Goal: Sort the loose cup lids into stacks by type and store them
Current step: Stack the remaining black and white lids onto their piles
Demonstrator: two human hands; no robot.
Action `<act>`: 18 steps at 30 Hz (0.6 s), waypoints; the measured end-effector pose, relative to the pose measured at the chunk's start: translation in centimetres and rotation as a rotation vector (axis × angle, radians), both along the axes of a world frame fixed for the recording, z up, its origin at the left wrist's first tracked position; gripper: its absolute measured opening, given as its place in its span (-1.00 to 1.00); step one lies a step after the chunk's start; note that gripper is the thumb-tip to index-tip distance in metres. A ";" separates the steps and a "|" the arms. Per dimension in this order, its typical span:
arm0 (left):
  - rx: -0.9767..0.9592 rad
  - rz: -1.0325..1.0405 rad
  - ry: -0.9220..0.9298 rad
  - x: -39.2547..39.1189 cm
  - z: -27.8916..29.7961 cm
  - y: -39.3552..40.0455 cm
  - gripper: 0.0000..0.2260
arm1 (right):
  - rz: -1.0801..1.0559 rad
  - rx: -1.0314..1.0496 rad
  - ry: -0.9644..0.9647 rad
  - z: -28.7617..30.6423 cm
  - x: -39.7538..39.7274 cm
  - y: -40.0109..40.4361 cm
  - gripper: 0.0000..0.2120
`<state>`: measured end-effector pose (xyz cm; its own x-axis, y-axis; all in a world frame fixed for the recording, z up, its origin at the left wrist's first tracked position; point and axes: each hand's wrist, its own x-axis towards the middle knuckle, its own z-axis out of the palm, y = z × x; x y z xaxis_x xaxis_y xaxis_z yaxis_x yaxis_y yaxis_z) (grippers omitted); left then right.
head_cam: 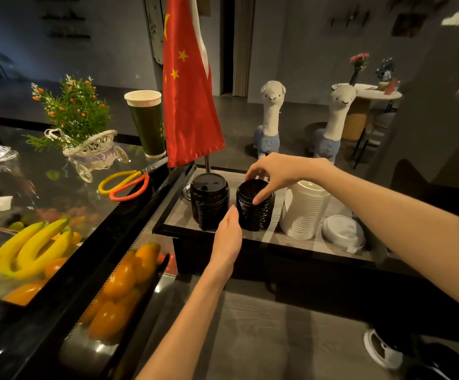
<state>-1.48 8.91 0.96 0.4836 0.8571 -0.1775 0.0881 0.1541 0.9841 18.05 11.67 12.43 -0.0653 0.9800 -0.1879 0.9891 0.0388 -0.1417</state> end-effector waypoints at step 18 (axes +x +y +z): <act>0.123 0.120 -0.104 -1.4 -0.5 -1.7 -0.70 | -0.065 0.381 0.259 1.9 -1.2 -7.3 -0.54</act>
<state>-2.83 7.24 0.48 0.3865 0.9220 -0.0222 -0.0271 0.0354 0.9990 16.84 4.39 14.37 0.0010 0.9796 0.2010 0.9252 0.0753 -0.3718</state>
